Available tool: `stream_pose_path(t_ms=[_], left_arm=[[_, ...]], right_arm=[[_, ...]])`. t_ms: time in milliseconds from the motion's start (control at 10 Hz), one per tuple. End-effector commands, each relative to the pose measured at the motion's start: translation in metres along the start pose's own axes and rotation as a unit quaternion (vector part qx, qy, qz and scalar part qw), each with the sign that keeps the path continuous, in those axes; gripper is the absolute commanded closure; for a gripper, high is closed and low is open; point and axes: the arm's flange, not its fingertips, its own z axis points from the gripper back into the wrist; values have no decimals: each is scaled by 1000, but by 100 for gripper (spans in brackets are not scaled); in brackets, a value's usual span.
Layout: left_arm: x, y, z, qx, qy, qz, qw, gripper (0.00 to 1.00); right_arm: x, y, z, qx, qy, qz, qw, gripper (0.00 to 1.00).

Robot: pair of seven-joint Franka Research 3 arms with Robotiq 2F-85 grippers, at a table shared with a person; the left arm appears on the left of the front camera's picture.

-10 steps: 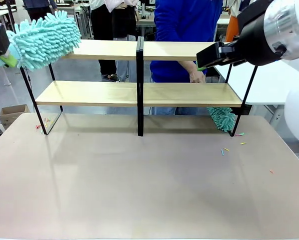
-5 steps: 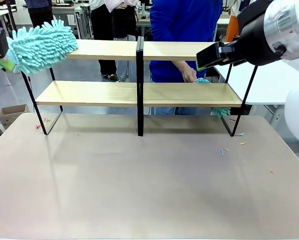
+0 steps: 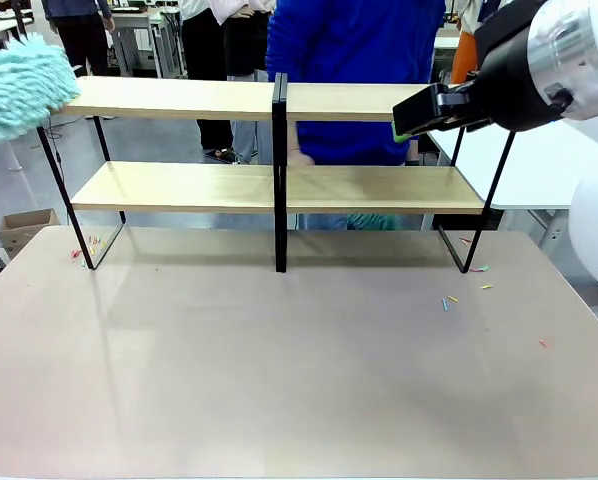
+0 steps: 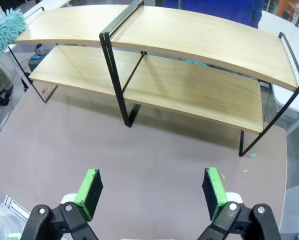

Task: Clean the shelves.
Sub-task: Clean another randomly selected level of the Shelf with the Duster.

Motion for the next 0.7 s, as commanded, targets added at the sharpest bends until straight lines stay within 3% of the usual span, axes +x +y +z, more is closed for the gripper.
stream_pose_path(t_ms=[0, 200, 400, 500, 600], left_arm=[[-18, -9, 14, 69, -67, 48, 994, 87], [-19, -13, 19, 27, -96, 18, 995, 87], [-17, -10, 16, -8, -79, -9, 997, 87], [-17, -6, 16, -48, -74, -34, 996, 87], [-17, -2, 19, -124, -62, -84, 987, 87]], right_arm=[[0, 0, -1, 3, 0, -2, 1000, 0], [0, 0, -1, 3, 0, -2, 1000, 0], [0, 0, -1, 3, 0, -2, 1000, 0], [0, 0, -1, 3, 0, -2, 1000, 0], [0, 0, -1, 3, 0, -2, 1000, 0]])
